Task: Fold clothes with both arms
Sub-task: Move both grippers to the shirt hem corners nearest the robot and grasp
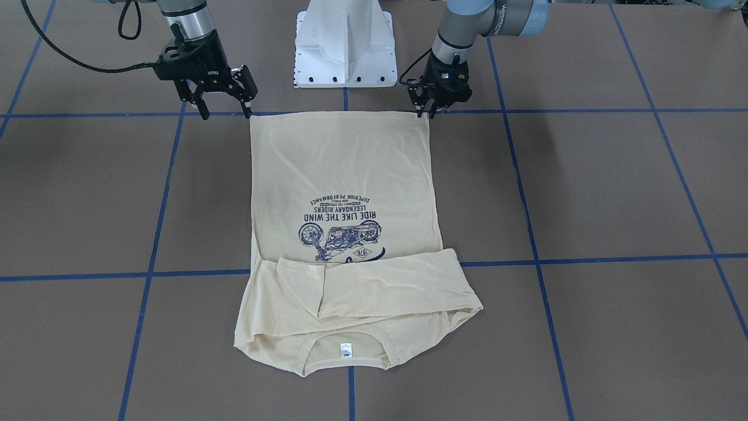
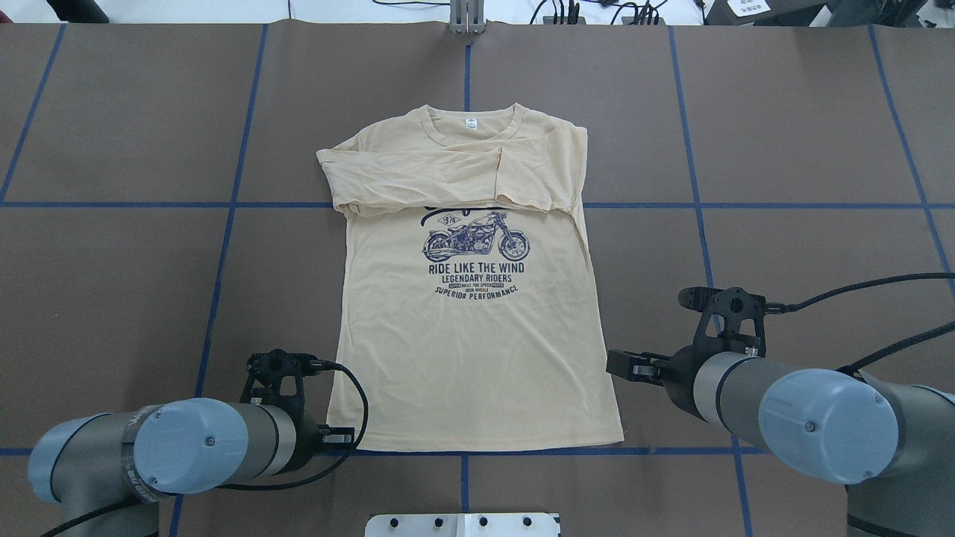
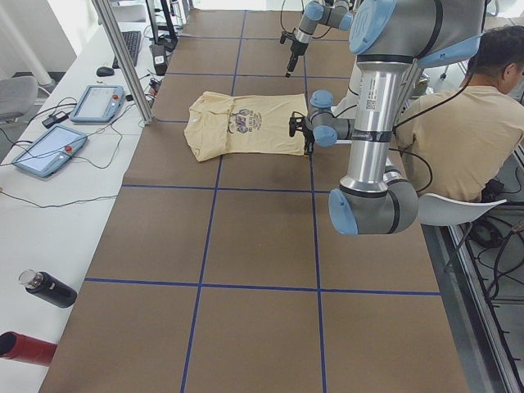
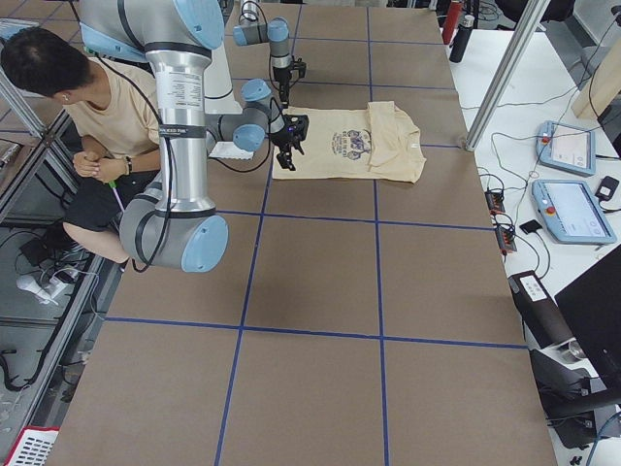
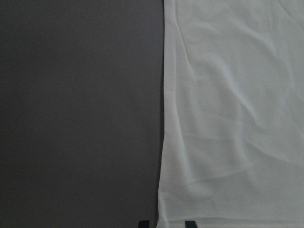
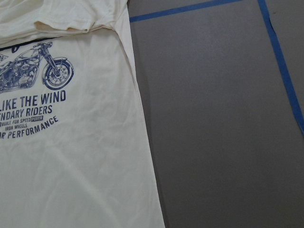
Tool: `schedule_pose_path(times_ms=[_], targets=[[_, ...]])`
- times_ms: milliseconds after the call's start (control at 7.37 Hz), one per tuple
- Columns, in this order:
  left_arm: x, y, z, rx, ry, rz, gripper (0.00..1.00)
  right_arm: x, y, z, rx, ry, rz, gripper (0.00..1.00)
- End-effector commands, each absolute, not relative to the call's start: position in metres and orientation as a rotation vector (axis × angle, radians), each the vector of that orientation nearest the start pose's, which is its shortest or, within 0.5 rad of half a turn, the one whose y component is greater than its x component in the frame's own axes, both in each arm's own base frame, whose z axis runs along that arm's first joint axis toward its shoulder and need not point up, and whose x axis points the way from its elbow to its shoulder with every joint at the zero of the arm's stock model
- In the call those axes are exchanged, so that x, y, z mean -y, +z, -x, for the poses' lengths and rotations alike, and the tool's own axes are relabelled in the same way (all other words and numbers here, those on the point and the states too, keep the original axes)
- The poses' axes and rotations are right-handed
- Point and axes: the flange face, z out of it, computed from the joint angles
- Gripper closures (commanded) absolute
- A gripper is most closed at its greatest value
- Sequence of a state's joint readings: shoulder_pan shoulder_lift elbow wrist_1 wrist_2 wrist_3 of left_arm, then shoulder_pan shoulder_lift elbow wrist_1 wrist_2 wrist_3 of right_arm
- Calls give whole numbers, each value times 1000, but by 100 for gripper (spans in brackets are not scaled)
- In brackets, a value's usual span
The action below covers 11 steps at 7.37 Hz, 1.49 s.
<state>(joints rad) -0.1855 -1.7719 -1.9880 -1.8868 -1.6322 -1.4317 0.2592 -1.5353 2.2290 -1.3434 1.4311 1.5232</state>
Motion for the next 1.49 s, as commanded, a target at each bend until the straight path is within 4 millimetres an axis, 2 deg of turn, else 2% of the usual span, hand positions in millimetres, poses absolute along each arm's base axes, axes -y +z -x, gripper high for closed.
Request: schedule_pose_path(times_ms=[0, 136, 271, 407, 543, 814, 1222, 1357], targets=[[225, 335, -513, -920, -14, -94, 63, 259, 317, 402, 891, 261, -271, 0], [225, 336, -513, -919, -14, -94, 63, 258, 316, 403, 893, 259, -269, 0], [225, 338, -512, -914, -14, -93, 69, 258, 316, 403, 892, 258, -269, 0], [225, 339, -512, -912, -15, -94, 81, 257, 317, 404, 891, 257, -269, 0], [225, 339, -512, -912, -15, -94, 100, 257, 318, 403, 890, 257, -268, 0], [223, 334, -510, -921, -10, -95, 100, 251, 325, 410, 876, 242, -260, 0], [223, 324, -509, -941, -9, -98, 100, 215, 352, 452, 825, 266, -327, 3], [223, 324, -509, -941, -9, -98, 100, 201, 353, 463, 831, 282, -344, 15]])
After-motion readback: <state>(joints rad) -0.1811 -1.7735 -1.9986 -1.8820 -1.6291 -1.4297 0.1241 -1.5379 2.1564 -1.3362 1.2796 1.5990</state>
